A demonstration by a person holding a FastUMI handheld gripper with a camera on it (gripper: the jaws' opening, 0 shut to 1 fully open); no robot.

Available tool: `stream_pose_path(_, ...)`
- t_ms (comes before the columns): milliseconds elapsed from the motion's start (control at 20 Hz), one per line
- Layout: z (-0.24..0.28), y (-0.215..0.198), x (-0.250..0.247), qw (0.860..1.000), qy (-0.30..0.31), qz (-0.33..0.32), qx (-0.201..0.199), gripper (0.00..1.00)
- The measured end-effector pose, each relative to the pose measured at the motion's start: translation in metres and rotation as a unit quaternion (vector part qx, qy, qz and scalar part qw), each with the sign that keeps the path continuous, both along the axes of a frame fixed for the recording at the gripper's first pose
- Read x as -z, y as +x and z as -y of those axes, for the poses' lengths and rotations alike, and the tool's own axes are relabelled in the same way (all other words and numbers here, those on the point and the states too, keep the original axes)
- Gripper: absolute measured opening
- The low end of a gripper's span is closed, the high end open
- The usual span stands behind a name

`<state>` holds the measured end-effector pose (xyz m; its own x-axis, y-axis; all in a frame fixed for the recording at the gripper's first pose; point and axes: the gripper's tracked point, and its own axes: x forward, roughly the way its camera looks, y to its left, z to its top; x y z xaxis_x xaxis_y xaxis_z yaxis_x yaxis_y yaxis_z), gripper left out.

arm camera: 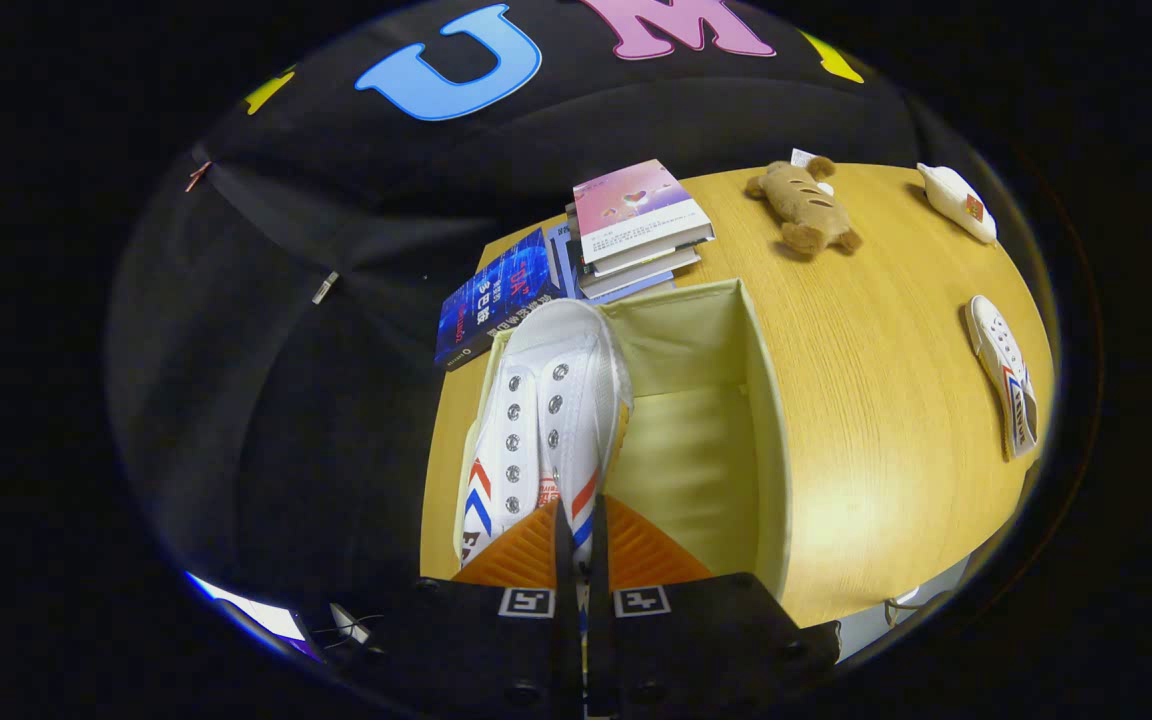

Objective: Open the storage box then place both shoes into the box .Put the left shoe in first, then the right shoe, with the right side of both shoes facing outward in a uniform manner.

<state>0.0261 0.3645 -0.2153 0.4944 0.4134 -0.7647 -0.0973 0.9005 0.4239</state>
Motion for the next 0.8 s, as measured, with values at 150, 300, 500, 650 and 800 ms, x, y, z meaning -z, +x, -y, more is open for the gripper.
stream_pose_path(150, -0.006, 0.002, 0.025, 1.000, -0.013, -0.023, 0.003, 0.07)
stream_pose_path(300, -0.019, 0.001, 0.045, 0.999, -0.028, -0.033, -0.021, 0.07)
stream_pose_path(500, -0.040, -0.005, 0.061, 0.996, -0.022, -0.034, -0.077, 0.45)
stream_pose_path(650, -0.028, 0.006, 0.025, 0.998, -0.002, 0.007, -0.065, 0.88)
stream_pose_path(800, 0.010, 0.013, -0.007, 0.997, 0.004, 0.045, -0.057, 0.99)
